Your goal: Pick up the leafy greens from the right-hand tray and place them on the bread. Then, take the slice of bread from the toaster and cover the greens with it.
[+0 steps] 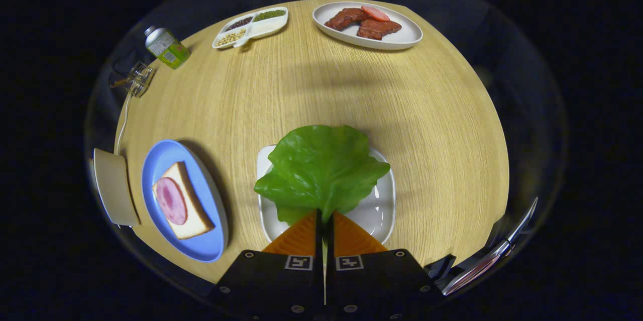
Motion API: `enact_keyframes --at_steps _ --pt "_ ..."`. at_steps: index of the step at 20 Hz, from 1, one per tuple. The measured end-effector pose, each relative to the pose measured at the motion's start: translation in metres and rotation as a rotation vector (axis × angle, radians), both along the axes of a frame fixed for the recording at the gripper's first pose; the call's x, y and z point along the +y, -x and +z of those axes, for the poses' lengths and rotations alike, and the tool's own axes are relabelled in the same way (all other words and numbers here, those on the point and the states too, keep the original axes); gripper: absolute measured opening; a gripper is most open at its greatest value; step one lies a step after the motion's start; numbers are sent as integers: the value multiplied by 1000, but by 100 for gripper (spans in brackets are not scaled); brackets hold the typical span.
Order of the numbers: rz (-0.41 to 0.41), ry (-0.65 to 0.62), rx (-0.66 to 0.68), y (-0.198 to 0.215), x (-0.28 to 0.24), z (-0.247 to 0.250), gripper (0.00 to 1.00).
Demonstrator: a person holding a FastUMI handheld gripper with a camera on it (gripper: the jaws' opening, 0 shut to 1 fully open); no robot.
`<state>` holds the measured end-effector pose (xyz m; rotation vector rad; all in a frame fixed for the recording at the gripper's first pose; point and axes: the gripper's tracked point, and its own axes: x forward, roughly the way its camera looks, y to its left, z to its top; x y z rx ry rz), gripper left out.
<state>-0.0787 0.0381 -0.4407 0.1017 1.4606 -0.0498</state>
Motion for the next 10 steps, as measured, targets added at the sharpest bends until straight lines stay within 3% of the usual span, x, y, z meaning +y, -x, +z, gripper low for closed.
enact_keyframes --at_steps 10 --pt "93 -168 -128 -20 83 75 2"
